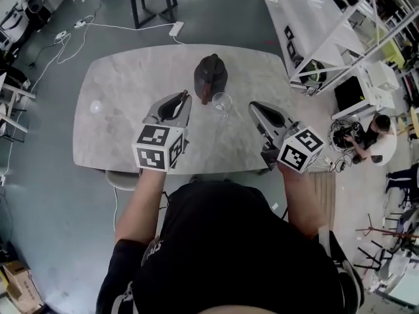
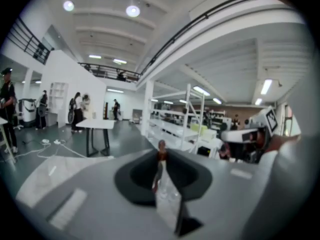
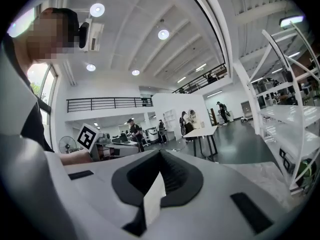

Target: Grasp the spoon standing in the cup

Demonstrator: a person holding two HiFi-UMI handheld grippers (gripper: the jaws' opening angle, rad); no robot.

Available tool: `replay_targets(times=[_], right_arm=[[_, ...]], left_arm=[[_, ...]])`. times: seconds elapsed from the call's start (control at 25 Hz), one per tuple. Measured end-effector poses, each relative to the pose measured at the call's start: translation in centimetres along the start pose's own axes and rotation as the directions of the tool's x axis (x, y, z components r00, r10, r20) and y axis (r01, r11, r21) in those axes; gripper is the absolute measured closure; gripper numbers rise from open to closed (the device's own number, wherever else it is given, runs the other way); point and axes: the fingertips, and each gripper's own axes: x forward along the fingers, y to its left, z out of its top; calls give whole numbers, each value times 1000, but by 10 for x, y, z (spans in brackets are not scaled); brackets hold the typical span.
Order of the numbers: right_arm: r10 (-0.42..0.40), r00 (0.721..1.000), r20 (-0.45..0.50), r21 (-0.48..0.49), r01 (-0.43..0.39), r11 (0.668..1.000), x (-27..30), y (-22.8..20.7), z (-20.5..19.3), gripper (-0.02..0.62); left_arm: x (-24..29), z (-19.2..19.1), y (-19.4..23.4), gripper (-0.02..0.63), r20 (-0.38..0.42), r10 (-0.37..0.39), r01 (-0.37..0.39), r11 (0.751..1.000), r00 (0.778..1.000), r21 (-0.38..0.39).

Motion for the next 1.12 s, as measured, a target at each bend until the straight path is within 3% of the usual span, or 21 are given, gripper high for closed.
replay_targets(times=[0.16,0.48,1.12], right_arm=[[18,997,72,-35,-15,999,-12,1,32,603],[1,993,114,-58,6,998,-45,-23,45,604],[2,997,79,-58,3,998,-56,-32,32,604]], left_arm=[[-19,26,3,554,58,31,-30,999,998,-23],[-16,45,2,554,98,88,-83,995,991,-50],[-4,51,-13,554,93,71,-66,996,993,-54]])
